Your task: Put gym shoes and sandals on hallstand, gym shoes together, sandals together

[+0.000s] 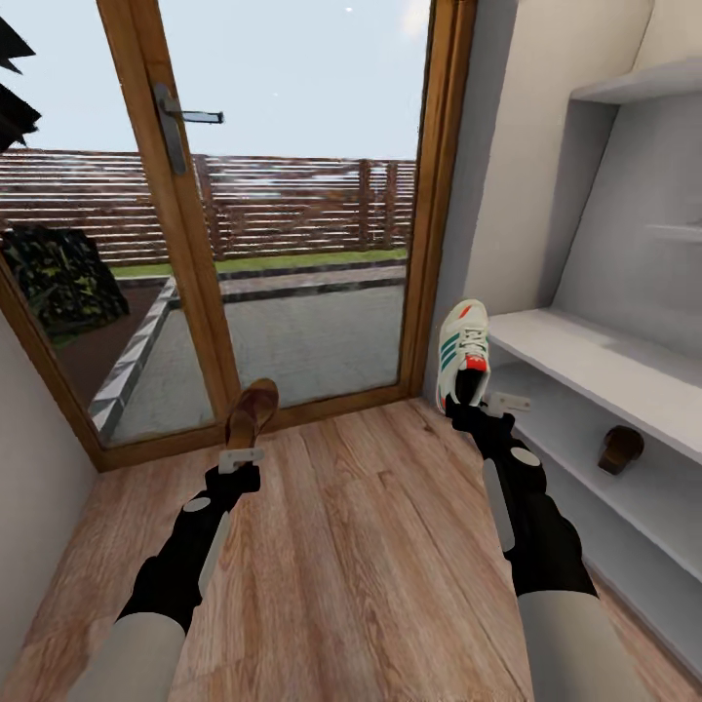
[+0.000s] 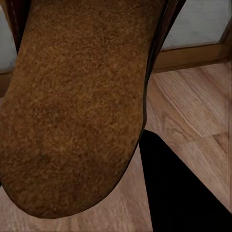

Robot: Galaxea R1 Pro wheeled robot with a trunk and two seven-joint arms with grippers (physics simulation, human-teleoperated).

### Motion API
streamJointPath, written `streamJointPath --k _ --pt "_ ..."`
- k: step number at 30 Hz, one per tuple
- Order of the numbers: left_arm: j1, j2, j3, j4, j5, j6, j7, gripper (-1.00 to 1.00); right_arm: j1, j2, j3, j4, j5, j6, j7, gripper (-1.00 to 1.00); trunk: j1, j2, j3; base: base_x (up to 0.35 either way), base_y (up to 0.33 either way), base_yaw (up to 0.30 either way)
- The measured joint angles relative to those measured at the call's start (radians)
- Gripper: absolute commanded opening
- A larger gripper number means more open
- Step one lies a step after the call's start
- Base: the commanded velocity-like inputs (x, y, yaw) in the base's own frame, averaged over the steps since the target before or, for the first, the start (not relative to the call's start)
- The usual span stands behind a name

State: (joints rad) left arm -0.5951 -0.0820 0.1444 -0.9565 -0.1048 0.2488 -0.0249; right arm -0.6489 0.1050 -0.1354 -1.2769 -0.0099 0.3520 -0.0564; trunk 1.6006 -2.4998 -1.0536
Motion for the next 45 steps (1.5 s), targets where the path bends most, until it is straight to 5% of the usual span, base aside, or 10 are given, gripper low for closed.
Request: streamJointPath --k 5,7,10,45 --pt "0.0 0.0 0.0 0.001 0.0 0.0 0.0 -1.0 0.033 0.0 0.0 0.001 0.0 -0.153 0.0 -1.0 0.0 0.0 0.0 0.0 0.019 -0.29" --pt "0.0 0.0 0.0 0.0 0.0 0.0 0.0 -1.0 0.043 0.0 0.0 0.002 0.001 -0.292 -0.002 -1.0 0.0 0.0 0.0 0.0 0.003 -0.29" --pt "0.0 0.0 0.0 0.001 0.0 0.0 0.0 -1.0 0.046 -0.001 0.0 0.001 0.0 -0.333 -0.002 -1.0 0.0 0.0 0.0 0.015 0.016 -0.29" --pt "0.0 0.0 0.0 0.001 0.0 0.0 0.0 -1.0 0.047 -0.001 0.001 0.002 0.0 -0.348 -0.003 -1.0 0.0 0.0 0.0 0.15 0.205 -0.213"
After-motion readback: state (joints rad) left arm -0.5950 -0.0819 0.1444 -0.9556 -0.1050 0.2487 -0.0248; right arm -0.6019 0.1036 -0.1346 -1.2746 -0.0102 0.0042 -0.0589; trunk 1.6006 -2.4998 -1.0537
